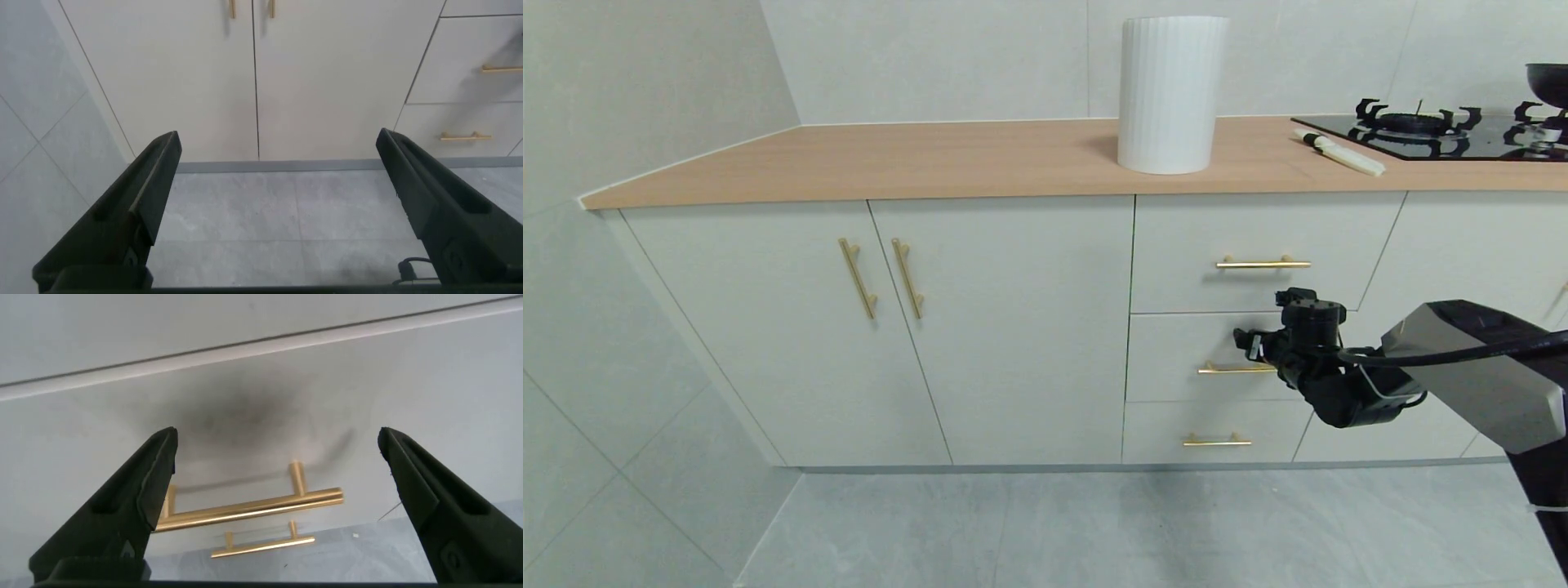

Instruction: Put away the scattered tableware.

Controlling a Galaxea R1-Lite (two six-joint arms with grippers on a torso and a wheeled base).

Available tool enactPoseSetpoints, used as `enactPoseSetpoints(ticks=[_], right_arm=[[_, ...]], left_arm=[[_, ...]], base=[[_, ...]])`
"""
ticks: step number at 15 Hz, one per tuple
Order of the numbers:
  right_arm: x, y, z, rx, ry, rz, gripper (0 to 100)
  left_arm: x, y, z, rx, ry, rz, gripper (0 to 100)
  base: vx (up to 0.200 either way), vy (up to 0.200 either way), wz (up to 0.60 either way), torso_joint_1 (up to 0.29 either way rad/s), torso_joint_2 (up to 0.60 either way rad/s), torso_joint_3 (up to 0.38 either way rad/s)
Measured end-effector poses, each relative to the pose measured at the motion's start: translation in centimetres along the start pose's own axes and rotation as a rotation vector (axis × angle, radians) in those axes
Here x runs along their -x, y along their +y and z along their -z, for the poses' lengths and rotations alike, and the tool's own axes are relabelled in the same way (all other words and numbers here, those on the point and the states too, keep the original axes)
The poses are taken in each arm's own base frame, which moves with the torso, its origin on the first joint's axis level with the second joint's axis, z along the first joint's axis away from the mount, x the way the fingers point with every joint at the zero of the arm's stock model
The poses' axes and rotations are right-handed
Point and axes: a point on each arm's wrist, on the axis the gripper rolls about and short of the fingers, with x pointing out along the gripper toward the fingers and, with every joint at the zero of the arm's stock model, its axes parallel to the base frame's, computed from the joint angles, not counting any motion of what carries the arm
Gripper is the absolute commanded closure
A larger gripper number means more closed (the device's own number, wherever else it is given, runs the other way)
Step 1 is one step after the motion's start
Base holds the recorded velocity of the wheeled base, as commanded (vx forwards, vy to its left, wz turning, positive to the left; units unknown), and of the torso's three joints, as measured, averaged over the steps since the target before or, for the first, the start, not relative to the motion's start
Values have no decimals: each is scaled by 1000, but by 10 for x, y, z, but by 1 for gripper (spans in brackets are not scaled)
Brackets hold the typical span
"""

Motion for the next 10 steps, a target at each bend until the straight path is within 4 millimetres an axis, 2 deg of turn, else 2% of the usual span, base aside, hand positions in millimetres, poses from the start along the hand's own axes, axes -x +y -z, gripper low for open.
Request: enactPoseSetpoints(ticks=[5,10], right_arm=[[-9,-1,1,-24,-26,9,0],[-6,-4,-1,-28,-33,20,0]], left_arm=[[0,0,0,0,0,0,0],[0,0,0,0,0,0,0]], base=[[0,0,0,0,0,0],[0,0,0,0,0,0]])
